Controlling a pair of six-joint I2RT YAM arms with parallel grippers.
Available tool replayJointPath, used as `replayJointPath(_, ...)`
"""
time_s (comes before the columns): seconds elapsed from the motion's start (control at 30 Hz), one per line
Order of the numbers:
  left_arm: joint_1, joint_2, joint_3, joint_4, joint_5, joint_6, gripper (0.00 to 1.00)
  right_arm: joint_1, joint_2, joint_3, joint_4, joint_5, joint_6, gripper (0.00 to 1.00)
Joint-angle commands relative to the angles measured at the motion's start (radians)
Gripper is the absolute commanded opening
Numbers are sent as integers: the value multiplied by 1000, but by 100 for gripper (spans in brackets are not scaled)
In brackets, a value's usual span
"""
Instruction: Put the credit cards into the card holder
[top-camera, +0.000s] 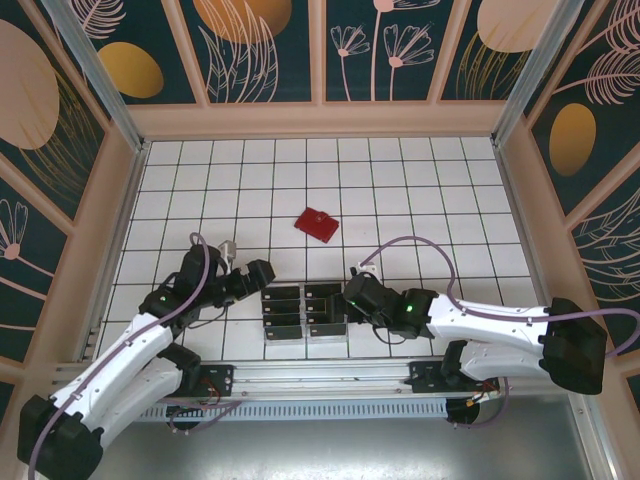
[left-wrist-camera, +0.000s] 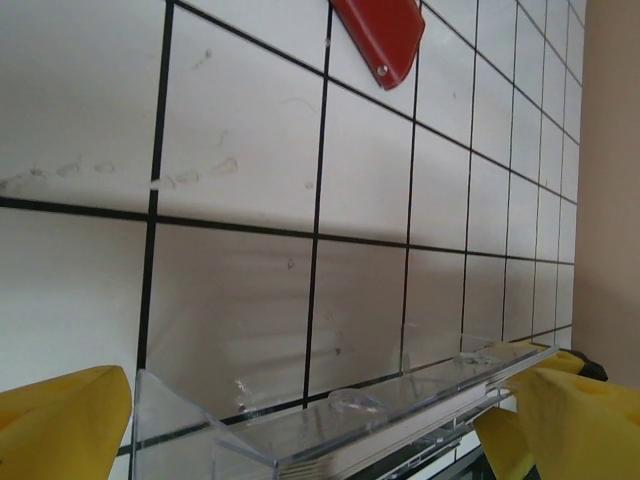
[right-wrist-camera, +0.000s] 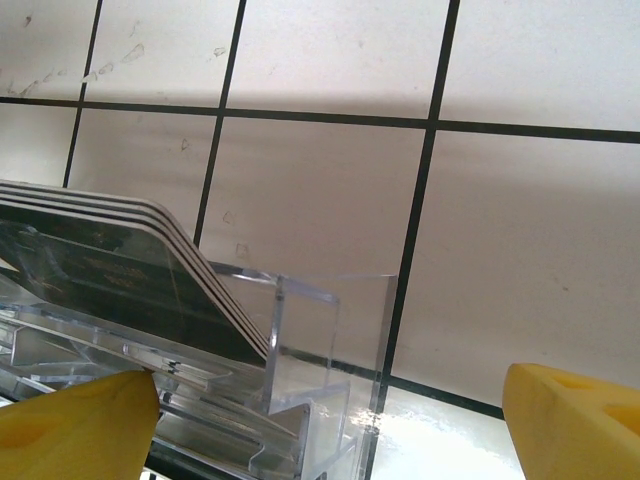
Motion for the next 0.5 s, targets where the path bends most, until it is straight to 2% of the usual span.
replayJointPath(0.0,-44,1,-33,64,-49,-76,99,3,11,-22,20,49,27,89)
replayJointPath(0.27,-167,53,-47,150,-113,-146,99,-22,-3,-43,34,50,29,88)
replayJointPath(0.47,-222,127,-44,230,-135,-169,99,-54,-37,-71,34,60,33,88)
